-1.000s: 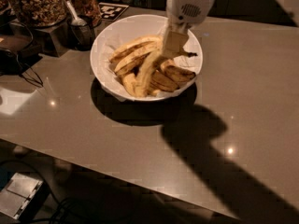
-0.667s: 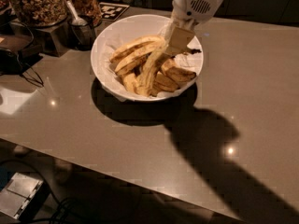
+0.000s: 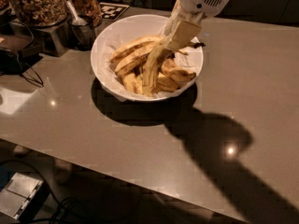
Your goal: Pick banana from white bowl
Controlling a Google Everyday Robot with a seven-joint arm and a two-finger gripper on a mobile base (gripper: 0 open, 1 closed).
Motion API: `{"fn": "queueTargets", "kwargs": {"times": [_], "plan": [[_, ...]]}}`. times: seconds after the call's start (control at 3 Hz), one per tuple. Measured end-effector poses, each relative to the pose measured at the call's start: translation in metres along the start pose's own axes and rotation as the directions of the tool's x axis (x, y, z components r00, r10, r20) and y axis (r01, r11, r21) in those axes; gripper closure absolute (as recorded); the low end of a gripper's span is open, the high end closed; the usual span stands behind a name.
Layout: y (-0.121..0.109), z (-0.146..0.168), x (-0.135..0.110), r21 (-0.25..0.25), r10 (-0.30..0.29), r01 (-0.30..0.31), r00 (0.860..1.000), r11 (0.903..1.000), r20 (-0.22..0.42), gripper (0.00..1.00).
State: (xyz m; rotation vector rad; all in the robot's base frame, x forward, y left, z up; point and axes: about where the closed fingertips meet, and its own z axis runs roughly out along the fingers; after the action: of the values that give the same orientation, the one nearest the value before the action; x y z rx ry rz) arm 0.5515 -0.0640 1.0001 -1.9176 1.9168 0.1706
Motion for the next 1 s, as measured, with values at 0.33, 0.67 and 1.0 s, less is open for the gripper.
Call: {"fn": "queueTargets", "kwargs": {"times": [0.33, 0.67, 1.0], "plan": [[0.002, -0.007, -0.006, 0.001, -0.038, 0.038, 0.999, 0.9993, 0.030, 1.00], [0.004, -0.007, -0.016, -0.001, -0.086, 0.086, 0.996, 0.9963, 0.029, 1.00], [0.006, -0.005, -0.029, 0.000, -0.140, 0.140, 0.990, 0.9902, 0.018, 1.00]]}}
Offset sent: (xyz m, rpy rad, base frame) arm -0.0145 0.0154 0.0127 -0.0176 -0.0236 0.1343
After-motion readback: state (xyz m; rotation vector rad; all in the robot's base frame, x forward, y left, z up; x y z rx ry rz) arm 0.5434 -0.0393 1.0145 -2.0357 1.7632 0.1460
